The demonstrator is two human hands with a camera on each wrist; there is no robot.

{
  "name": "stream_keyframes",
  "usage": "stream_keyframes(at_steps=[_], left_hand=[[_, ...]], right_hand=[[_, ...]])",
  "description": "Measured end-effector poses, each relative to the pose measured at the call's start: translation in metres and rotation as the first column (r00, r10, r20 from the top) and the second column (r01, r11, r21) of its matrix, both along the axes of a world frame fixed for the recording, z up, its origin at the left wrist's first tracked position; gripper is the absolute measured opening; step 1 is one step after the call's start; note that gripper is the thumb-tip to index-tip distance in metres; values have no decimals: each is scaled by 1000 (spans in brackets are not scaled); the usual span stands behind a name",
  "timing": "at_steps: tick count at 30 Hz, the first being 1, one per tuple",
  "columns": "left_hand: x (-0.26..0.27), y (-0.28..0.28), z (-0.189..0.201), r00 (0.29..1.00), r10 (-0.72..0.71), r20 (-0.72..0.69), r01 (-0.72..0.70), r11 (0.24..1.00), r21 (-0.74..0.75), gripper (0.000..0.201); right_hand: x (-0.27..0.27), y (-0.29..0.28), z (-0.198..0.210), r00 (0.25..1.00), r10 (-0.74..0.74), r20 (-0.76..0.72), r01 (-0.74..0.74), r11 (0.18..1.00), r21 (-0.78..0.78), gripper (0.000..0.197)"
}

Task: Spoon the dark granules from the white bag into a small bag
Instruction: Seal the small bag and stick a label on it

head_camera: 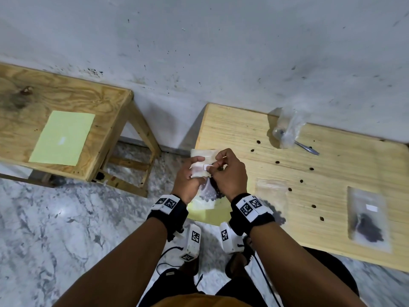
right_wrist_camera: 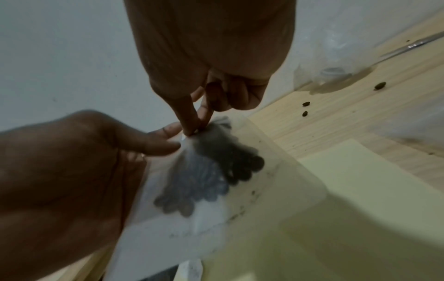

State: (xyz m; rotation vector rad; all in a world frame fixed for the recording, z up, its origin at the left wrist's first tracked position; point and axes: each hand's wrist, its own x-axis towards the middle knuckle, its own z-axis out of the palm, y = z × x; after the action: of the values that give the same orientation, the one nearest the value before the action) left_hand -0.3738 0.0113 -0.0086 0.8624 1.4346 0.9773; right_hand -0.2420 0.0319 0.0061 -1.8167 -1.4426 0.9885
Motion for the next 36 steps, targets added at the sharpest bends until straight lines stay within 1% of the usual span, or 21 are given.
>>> stream_keyframes(at_steps=[2,4,6,7,8,10,12,14,20,27,30,32,34,36], left_hand=[[3,0,2,999,41,20,-41,999,-19,46],[5,0,0,996,85,31,-85,996,-16,30],[7,0,-1,993,117,-4,-117,993,-1,21],[8,0,-1,991,131,-20,-131,991,11,19],[9,0,-2,990,141,-30,-140,990,20,19],[9,0,-4,988,133,-73,-130,991,44,22],[10,0,-3,989,110,-100,-105,993,57,24],[12,-1,-3,990,108,-92,-103,993,55,23],[13,-5,-8,988,86,-127,-80,995,54,31],[24,-8,-4,996,21,-90,-21,1000,3,35],[35,-4,-4,996,-4,-87,3,1000,-12,35],[46,-1,-2,998,-10,-56,8,999,-44,37],[61,4,2,1000,-9,-18,8,997,-75,38],[80,7,5,1000,-5,21,7,995,-100,39]], right_hand=[[1,-4,2,998,-21,63,18,999,42,40],[5,-5,3,995,-86,55,85,996,28,51],[10,-6,2,990,-137,-44,134,989,-64,57],[13,-7,0,982,-153,-112,140,984,-111,55],[15,-8,-2,972,-165,-168,142,980,-139,53],[19,-9,-6,962,-181,-206,152,977,-150,50],[20,-11,-7,960,-193,-201,165,975,-147,49],[21,-12,-7,961,-197,-194,171,975,-142,48],[27,-18,-11,984,-75,-163,56,992,-117,51],[44,-18,-11,988,-42,-148,28,995,-96,52],[55,-21,-11,986,-83,-147,74,995,-67,50],[66,-26,-11,972,-143,-189,133,989,-62,48],[82,-34,-12,941,-214,-263,207,977,-52,42],[104,-45,-13,920,-263,-290,252,965,-74,32]])
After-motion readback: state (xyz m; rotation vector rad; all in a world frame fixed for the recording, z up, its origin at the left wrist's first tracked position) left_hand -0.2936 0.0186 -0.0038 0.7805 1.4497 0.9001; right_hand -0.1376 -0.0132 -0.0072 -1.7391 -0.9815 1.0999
